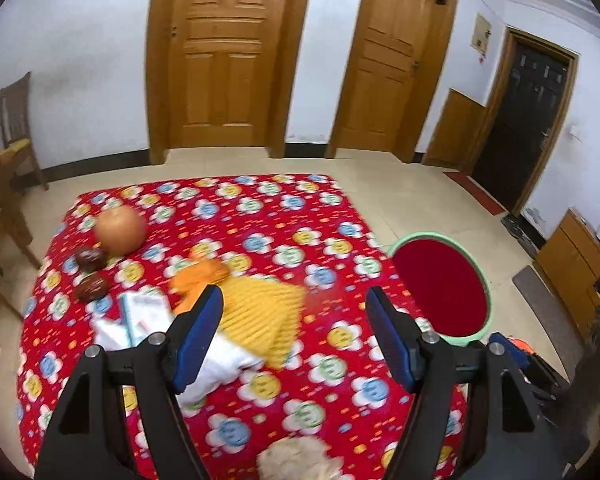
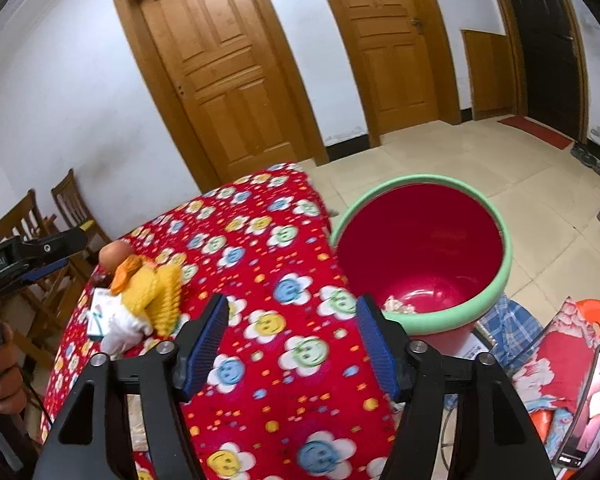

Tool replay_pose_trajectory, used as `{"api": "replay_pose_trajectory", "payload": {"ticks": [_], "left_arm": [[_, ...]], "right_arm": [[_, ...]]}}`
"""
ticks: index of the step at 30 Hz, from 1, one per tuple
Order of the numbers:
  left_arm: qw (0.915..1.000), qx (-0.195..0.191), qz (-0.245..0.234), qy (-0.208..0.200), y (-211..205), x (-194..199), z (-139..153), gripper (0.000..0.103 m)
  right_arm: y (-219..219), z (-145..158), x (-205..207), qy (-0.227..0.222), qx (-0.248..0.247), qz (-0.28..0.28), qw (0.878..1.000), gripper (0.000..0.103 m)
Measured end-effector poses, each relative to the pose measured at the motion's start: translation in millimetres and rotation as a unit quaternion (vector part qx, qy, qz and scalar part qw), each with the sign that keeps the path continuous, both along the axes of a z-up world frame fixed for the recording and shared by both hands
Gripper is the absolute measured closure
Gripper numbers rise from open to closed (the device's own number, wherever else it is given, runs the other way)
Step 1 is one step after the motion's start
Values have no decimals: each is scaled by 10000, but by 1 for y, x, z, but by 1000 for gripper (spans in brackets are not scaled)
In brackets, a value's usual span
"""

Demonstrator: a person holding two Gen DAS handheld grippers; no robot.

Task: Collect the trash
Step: 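Move both tools back toward the items on the table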

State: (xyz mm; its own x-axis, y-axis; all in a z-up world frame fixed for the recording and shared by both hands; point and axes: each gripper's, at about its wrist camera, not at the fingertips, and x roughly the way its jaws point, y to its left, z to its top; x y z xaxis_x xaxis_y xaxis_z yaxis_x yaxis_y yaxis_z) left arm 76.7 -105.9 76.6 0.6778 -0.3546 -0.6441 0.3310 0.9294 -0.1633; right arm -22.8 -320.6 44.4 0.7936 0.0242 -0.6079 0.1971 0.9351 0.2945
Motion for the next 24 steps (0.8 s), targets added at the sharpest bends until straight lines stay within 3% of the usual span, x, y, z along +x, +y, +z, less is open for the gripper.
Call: {"api": "replay_pose_trajectory", "payload": {"ticks": [10, 20, 24], "left_arm": [[9968, 48, 760, 252, 66, 0, -27, 30], [9901, 11, 1208, 711, 99, 16, -72, 30], [9886, -112, 1199, 905, 102, 25, -87, 42]], "right_arm": [[44, -7, 13, 124, -55, 520, 9986, 29], [70, -19, 24, 338, -103, 810, 9961, 29], [73, -24, 29, 406, -116, 841, 9956, 29]]}}
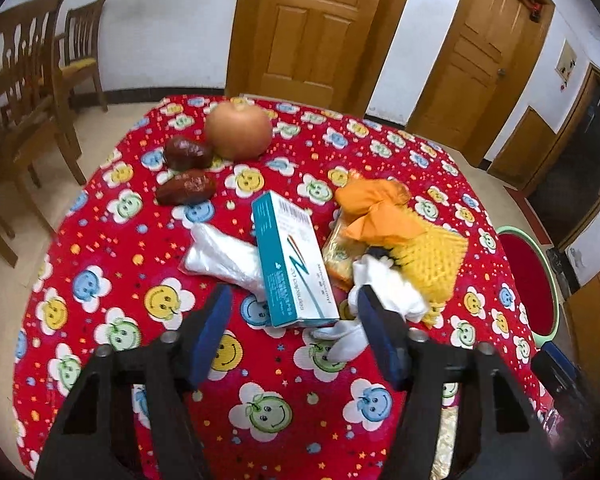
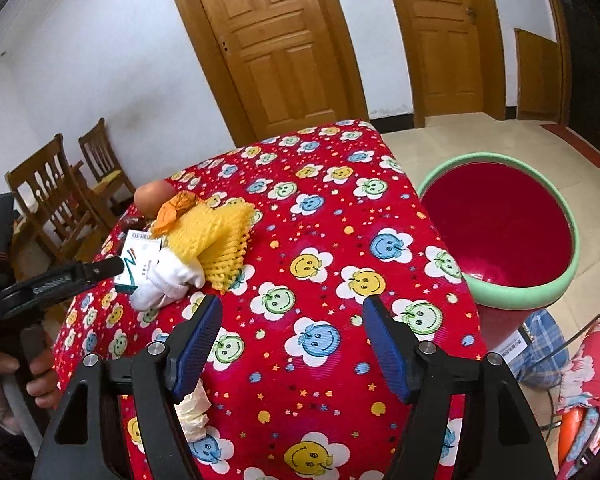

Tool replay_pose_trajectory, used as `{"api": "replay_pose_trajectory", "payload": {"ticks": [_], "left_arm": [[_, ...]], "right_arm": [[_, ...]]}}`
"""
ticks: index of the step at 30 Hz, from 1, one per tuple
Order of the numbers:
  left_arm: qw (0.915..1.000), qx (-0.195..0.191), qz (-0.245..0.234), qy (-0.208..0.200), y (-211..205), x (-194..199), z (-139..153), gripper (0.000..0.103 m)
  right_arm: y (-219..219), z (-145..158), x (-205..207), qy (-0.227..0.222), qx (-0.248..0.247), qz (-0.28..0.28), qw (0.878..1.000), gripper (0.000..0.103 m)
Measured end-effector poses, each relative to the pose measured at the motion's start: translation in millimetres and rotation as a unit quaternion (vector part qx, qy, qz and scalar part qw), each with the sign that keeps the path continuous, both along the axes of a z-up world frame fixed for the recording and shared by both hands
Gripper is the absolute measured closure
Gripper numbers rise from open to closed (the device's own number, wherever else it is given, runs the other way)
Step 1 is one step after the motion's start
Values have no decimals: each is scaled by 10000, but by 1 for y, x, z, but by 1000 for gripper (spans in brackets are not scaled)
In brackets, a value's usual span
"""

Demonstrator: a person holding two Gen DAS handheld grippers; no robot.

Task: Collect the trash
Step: 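Move both tools back toward the items on the table, then grasp the teal box with the left tool while the right tool grasps a crumpled tissue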

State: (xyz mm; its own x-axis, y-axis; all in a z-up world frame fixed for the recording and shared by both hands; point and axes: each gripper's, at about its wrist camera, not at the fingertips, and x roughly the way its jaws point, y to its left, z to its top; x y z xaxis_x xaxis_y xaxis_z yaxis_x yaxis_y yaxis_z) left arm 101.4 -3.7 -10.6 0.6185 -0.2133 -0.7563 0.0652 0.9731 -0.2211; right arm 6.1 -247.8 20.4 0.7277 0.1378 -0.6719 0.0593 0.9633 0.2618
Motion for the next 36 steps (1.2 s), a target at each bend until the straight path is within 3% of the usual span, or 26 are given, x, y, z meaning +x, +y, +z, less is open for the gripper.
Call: {"api": "replay_pose_trajectory", "payload": {"ticks": [5, 15, 25, 36], "left_arm": [[9997, -179, 49, 173, 3, 12, -15, 48], [9981, -555, -142, 229, 1, 23, -25, 85], [9979, -606, -216, -104, 11, -4, -1, 85], [9990, -343, -192, -213, 21, -41, 11, 85]], "right_arm": [[3, -4, 8, 68, -30, 20, 10000, 29], [13, -4, 28, 97, -2, 217, 9997, 29], [33, -2, 12, 153, 37, 491, 9987, 29], [63, -10, -9, 274, -50, 852, 9960, 29]]}}
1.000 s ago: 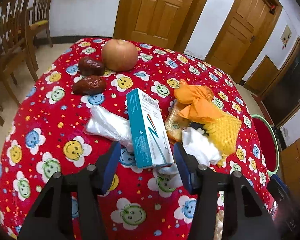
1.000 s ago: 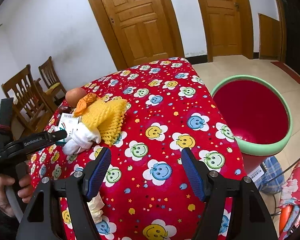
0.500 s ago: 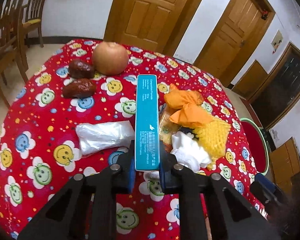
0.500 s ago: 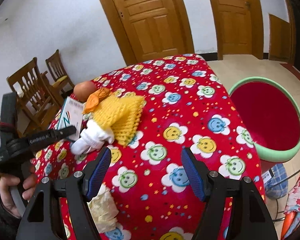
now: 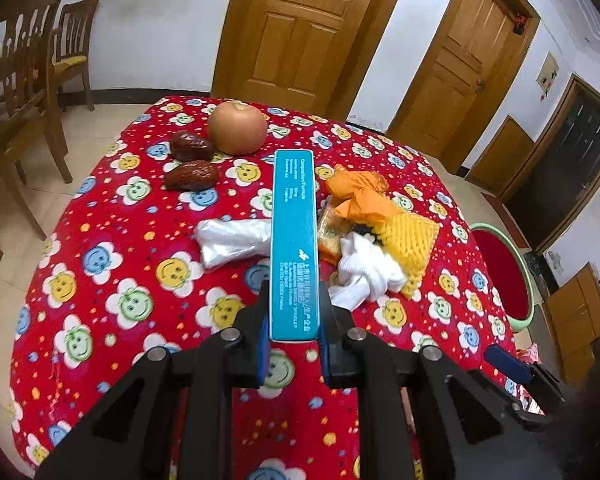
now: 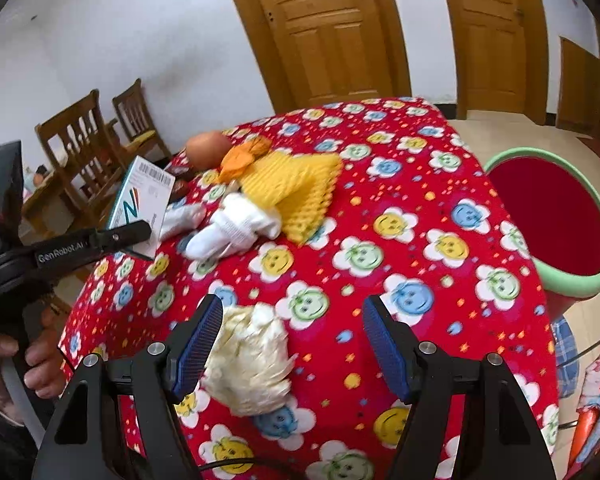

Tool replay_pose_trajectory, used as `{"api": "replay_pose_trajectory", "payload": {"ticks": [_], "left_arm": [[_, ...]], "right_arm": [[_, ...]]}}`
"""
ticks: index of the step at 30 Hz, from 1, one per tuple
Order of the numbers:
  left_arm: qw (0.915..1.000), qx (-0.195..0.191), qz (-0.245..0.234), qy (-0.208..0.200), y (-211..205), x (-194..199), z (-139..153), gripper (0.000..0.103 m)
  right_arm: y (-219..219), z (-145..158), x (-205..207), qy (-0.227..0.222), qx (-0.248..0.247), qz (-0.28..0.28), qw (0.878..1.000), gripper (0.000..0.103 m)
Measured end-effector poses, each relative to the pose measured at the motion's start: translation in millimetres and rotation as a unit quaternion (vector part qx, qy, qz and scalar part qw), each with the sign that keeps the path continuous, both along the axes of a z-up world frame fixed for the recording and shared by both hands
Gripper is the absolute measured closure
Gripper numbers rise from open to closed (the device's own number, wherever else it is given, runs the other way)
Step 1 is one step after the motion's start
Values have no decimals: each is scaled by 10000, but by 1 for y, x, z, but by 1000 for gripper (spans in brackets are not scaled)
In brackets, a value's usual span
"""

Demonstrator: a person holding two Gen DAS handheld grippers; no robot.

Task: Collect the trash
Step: 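Grasp the teal box with the left tool while the right tool grasps a crumpled tissue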

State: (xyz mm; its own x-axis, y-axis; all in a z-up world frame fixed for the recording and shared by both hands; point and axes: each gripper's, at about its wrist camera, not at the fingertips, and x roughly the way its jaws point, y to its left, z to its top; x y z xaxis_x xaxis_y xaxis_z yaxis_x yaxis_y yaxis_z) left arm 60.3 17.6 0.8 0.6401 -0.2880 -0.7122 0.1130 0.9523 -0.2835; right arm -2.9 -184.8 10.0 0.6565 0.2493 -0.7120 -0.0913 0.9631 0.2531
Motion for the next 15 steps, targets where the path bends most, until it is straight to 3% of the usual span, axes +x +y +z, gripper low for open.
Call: {"api": "replay_pose_trajectory", "payload": {"ticks": [15], "left_arm": [[9998, 100, 187, 58, 12, -10, -6, 85]], "right_arm": [[25, -23, -4, 321, 75, 424, 9986, 33]]}}
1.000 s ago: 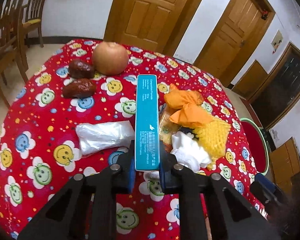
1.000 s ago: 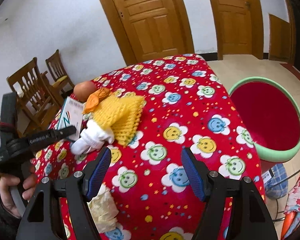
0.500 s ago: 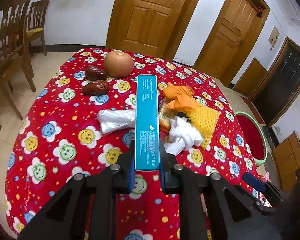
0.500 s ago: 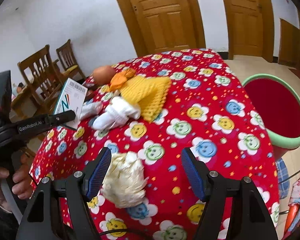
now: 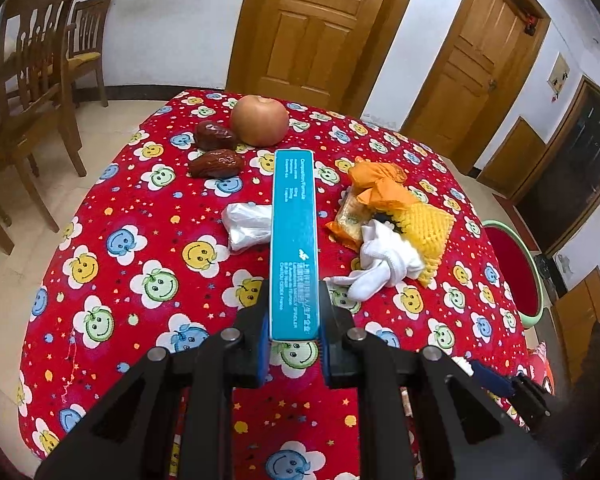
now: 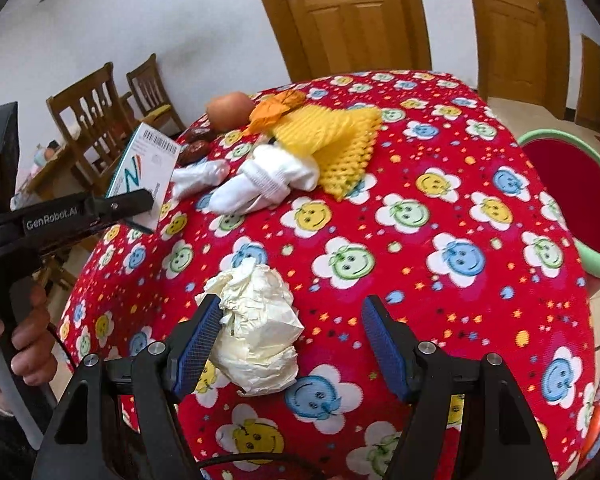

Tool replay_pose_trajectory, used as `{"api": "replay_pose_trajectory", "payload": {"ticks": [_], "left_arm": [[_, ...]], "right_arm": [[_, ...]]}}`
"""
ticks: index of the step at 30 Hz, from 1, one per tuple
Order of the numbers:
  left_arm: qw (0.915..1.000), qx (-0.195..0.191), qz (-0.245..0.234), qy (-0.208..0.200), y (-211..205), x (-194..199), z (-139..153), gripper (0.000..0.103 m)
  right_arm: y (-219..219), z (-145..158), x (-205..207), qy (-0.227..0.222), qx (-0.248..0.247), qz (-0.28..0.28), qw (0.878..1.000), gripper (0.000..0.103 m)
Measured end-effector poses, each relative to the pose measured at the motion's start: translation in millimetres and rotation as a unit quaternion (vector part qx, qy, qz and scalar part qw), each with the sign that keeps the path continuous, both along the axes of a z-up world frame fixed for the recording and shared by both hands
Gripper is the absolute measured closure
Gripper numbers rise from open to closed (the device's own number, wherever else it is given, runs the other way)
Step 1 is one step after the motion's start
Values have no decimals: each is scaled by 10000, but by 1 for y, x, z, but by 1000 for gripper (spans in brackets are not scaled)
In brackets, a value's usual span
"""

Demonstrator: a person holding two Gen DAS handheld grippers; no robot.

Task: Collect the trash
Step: 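Grasp the teal box with the left tool while the right tool grasps a crumpled tissue, then carry the teal box and tissue over the red bin with both tools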

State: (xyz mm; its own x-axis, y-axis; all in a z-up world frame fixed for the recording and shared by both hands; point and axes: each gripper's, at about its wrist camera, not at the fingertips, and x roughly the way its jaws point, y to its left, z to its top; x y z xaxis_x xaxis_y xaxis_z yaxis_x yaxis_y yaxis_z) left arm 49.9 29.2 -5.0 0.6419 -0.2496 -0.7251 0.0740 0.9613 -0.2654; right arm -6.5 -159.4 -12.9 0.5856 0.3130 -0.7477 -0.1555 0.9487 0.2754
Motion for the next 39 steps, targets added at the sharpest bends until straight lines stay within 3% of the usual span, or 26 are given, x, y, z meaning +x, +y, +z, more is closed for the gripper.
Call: {"api": "replay_pose_trajectory", "payload": {"ticks": [7, 24, 39], "left_arm": [[10000, 16, 9, -16, 0, -1, 1, 85], [9999, 58, -112, -105, -11, -2, 9, 85], [9977, 224, -587, -239, -60, 10, 23, 85]], "right_arm": [[11, -5, 0, 118, 260, 363, 9989, 66], [-19, 16, -4, -279, 206, -75, 9994, 68], [-78, 40, 3, -682, 151, -843, 9940, 68]]}}
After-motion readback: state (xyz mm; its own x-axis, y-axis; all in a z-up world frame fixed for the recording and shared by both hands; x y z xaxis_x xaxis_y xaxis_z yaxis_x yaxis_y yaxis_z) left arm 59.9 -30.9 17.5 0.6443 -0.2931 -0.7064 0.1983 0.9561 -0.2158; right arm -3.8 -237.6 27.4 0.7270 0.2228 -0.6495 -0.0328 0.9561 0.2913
